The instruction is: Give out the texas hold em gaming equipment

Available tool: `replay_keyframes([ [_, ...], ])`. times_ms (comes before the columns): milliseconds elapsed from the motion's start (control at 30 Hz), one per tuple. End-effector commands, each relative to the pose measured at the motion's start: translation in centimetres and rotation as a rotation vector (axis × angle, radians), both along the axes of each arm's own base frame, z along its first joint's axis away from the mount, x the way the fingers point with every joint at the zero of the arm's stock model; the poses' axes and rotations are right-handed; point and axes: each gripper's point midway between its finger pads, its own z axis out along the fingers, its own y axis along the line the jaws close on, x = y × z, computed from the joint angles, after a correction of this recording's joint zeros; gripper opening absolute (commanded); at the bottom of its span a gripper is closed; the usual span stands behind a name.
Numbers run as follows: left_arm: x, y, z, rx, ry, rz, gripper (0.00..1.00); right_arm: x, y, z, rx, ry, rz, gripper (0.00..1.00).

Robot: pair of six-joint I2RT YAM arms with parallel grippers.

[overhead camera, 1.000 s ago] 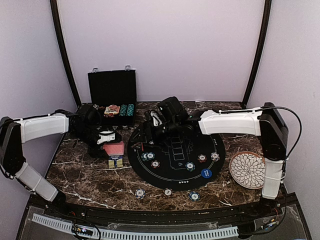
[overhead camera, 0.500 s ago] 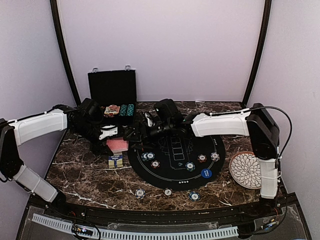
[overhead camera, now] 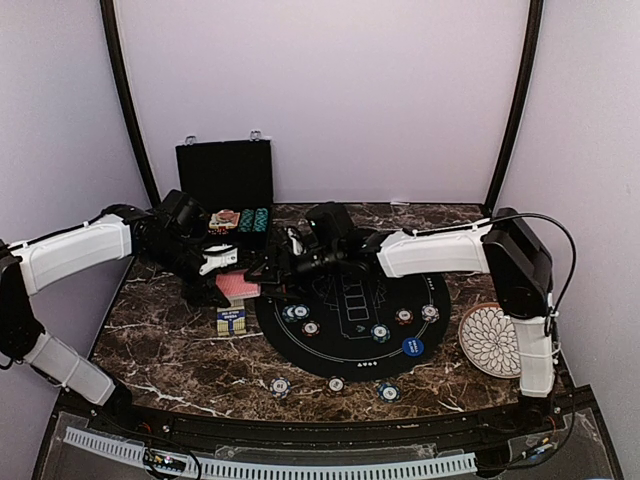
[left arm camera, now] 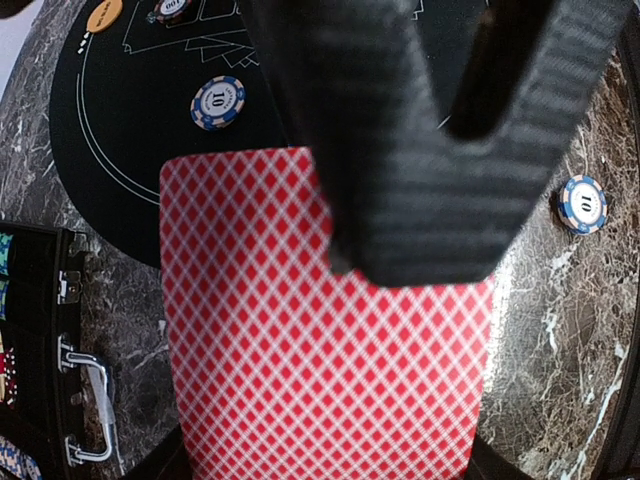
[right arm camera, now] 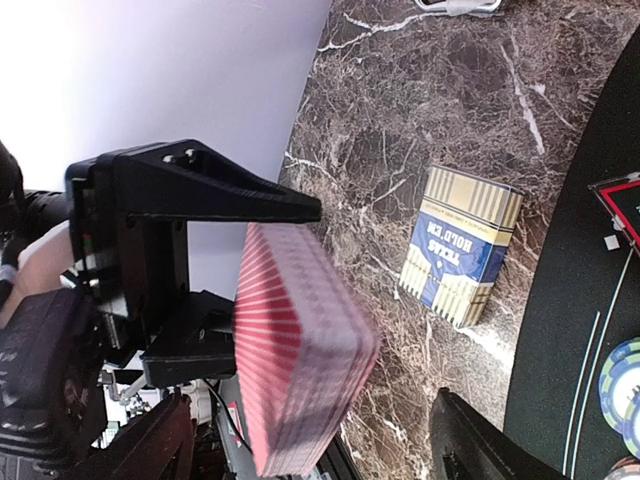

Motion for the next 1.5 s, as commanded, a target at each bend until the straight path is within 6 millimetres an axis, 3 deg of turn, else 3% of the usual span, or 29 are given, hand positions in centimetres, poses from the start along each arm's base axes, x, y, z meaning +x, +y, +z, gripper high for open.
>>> replay_keyframes([
  [0, -0.2, -0.9, 3.0, -0.058, -0.045, -0.015, 0.0, 0.9, 0.9, 1.1, 0.073, -0.003, -0.004, 0.81],
  [367, -0.4, -1.3, 3.1, -0.058, -0.051, -0.02, 0.0, 1.1, 2.4, 1.7, 0.164, 0.066, 0.02, 0.63],
  [567, 0.0, -1.4, 3.0, -0.056, -0.057, -0.012, 0.0, 0.4, 2.4, 1.9, 0.212, 0.102, 0.046, 0.4],
  [700, 0.2, -1.5, 2.6, -0.044, -0.059, -0.004, 0.07, 0.1, 2.3, 1.8, 0.226, 0.126, 0.053, 0.26],
  [800, 0.6, -1.5, 2.4, -0.033, -0.066, 0.008, 0.08, -0.1, 2.2, 1.6, 0.227, 0.134, 0.059, 0.24],
  [933, 0.9, -1.5, 2.4, -0.028, -0.07, 0.017, 0.05, -0.6, 2.3, 1.3, 0.223, 0.143, 0.072, 0.41],
  [1000, 0.9, -1.6, 2.3, -0.029, -0.068, 0.015, 0.11, -0.5, 2.4, 1.5, 0.23, 0.143, 0.073, 0.36],
  [1067, 0.6, -1.7, 2.3, -0.029, -0.057, 0.008, 0.35, -0.5, 2.5, 1.6, 0.235, 0.144, 0.072, 0.24],
  [1133, 0.3, -1.9, 2.3, -0.032, -0.05, -0.001, 0.82, -0.3, 2.5, 1.8, 0.24, 0.143, 0.07, 0.17],
  [1200, 0.1, -2.1, 2.2, -0.036, -0.043, -0.012, 0.97, -0.3, 2.5, 2.0, 0.246, 0.143, 0.072, 0.13],
  [1467, -0.9, -3.4, 1.2, -0.033, 0.031, -0.093, 0.99, -0.6, 2.6, 2.9, 0.284, 0.153, 0.093, 0.08],
])
